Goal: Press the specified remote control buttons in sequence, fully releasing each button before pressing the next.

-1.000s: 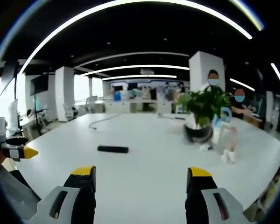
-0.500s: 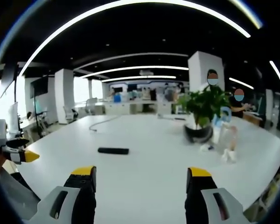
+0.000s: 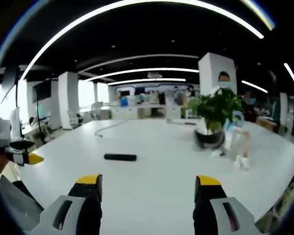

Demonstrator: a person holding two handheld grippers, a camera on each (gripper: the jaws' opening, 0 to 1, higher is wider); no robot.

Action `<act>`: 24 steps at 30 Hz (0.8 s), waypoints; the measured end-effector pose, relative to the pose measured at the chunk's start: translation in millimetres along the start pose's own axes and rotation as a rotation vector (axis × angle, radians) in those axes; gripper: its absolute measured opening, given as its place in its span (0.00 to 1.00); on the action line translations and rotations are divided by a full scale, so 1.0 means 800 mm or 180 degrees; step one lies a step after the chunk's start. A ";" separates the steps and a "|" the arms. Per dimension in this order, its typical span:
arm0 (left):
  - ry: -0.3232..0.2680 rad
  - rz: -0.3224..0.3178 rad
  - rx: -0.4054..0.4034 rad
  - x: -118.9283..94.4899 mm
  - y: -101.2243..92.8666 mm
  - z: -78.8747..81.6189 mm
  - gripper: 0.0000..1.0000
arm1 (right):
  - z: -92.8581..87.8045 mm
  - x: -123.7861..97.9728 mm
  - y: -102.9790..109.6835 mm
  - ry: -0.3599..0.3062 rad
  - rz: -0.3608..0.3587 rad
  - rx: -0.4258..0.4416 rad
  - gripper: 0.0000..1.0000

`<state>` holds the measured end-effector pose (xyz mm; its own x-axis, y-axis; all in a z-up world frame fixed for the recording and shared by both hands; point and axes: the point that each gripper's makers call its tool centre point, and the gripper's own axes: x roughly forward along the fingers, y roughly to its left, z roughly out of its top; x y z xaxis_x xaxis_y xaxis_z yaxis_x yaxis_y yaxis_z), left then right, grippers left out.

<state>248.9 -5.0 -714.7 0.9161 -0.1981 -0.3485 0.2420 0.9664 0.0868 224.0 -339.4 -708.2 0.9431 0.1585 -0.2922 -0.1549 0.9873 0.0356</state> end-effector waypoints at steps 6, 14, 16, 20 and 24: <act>0.0010 -0.0179 0.0185 0.021 -0.004 0.012 1.00 | -0.001 0.000 -0.001 0.0018 -0.0007 0.0013 0.73; 0.0170 -0.0574 0.0128 0.060 -0.018 0.017 0.91 | -0.002 0.000 -0.001 0.0017 -0.0007 0.0026 0.72; 0.0170 -0.0652 0.0121 0.070 -0.020 0.021 0.91 | -0.002 0.000 -0.001 0.0025 -0.0004 0.0031 0.72; 0.0253 -0.0831 0.0332 0.089 -0.025 0.028 0.91 | -0.003 0.001 -0.001 0.0038 0.0004 0.0027 0.70; 0.0292 -0.0907 0.0497 0.108 -0.027 0.033 0.90 | -0.003 0.001 0.000 0.0040 0.0007 0.0026 0.70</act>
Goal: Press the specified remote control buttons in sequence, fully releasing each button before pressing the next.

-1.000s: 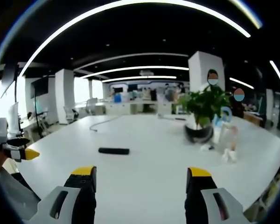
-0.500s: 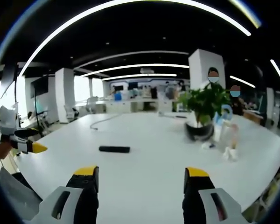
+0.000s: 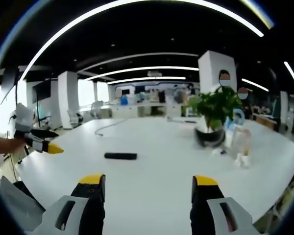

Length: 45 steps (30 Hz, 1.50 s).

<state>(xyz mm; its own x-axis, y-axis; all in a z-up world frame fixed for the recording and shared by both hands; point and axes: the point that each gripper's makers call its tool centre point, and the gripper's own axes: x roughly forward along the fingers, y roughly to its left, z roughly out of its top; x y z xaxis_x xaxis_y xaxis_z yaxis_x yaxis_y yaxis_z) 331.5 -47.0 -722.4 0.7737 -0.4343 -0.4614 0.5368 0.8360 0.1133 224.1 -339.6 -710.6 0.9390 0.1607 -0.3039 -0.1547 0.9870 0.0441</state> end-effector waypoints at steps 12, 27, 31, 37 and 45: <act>0.0225 -0.0472 0.0476 0.058 -0.013 0.015 0.85 | -0.003 0.001 0.000 0.0039 0.0013 0.0021 0.66; 0.0774 -0.1127 0.0964 0.122 -0.025 0.024 0.73 | -0.006 0.003 -0.001 0.0089 -0.0002 -0.0006 0.65; 0.0956 -0.1248 0.1099 0.140 -0.028 0.019 0.71 | -0.005 0.003 -0.005 0.0075 -0.0054 -0.0026 0.67; 0.1231 -0.1338 0.1307 0.173 -0.023 0.005 0.70 | -0.007 0.004 -0.006 0.0101 -0.0065 -0.0029 0.66; 0.1449 -0.1500 0.1376 0.208 -0.016 -0.002 0.60 | -0.009 0.006 -0.006 0.0137 -0.0079 -0.0034 0.66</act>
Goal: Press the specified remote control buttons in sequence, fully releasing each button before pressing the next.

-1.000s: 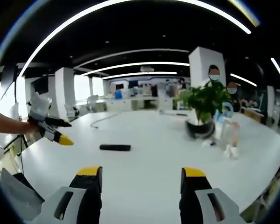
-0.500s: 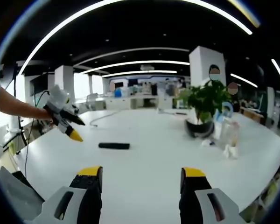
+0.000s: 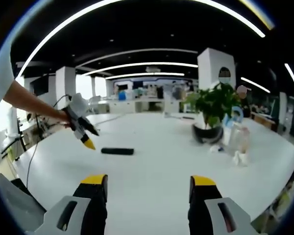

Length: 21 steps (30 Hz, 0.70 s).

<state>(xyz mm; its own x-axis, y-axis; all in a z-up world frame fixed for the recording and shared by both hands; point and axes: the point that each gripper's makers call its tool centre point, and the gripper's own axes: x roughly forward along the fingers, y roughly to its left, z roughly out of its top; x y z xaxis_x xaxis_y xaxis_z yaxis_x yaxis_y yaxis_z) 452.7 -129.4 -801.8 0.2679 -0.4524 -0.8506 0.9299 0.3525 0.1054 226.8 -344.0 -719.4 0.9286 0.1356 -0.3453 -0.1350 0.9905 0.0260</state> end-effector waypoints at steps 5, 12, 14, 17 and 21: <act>0.0113 -0.0194 0.0072 0.016 -0.001 0.003 0.61 | -0.002 0.001 0.001 0.0033 0.0005 -0.0009 0.65; 0.0254 -0.0172 0.0317 0.041 0.009 0.000 0.53 | -0.004 0.002 0.001 0.0059 0.0006 -0.0026 0.65; 0.0287 -0.0186 0.0298 0.049 0.012 0.000 0.52 | -0.005 0.003 0.001 0.0068 0.0007 -0.0019 0.65; 0.0380 -0.0204 0.0321 0.061 0.013 -0.008 0.48 | -0.006 0.003 0.001 0.0080 0.0008 -0.0032 0.65; 0.0493 -0.0223 0.0357 0.073 0.017 -0.015 0.44 | -0.007 0.003 0.001 0.0093 0.0010 -0.0036 0.64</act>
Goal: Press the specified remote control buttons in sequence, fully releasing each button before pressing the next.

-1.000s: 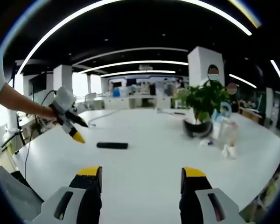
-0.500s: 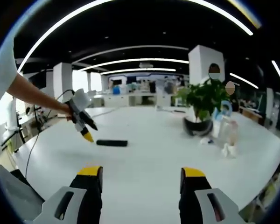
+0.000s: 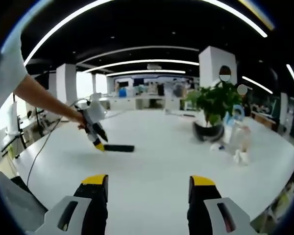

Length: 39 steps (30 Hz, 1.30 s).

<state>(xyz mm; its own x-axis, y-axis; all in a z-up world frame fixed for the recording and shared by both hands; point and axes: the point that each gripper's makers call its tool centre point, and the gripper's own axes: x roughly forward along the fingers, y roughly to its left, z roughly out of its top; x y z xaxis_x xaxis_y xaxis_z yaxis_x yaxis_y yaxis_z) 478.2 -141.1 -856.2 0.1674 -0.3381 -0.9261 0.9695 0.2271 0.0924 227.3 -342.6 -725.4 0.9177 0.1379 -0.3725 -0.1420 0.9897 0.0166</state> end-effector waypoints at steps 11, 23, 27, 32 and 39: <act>0.0166 -0.0280 -0.0019 0.003 -0.005 -0.001 0.33 | -0.003 0.000 0.002 0.0040 0.0018 -0.0020 0.63; 0.0334 -0.0268 0.0051 0.004 -0.009 -0.002 0.24 | -0.002 -0.001 0.004 0.0034 0.0038 -0.0031 0.62; 0.0378 -0.0241 0.0040 0.006 -0.006 -0.003 0.23 | -0.001 -0.001 0.002 0.0031 0.0029 -0.0026 0.62; 0.0352 -0.0220 0.0035 0.006 -0.006 -0.005 0.23 | 0.000 -0.001 0.003 0.0011 0.0037 -0.0017 0.62; 0.0396 -0.0190 -0.0042 0.008 -0.010 -0.004 0.23 | 0.002 -0.002 0.003 -0.0009 0.0048 -0.0008 0.62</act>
<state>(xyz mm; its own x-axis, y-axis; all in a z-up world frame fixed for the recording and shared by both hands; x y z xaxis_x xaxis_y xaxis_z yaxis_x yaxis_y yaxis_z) 471.0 -142.3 -863.8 0.0854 -0.2356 -0.9681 0.9744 0.2224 0.0318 226.0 -340.2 -723.7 0.9165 0.1530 -0.3696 -0.1569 0.9874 0.0198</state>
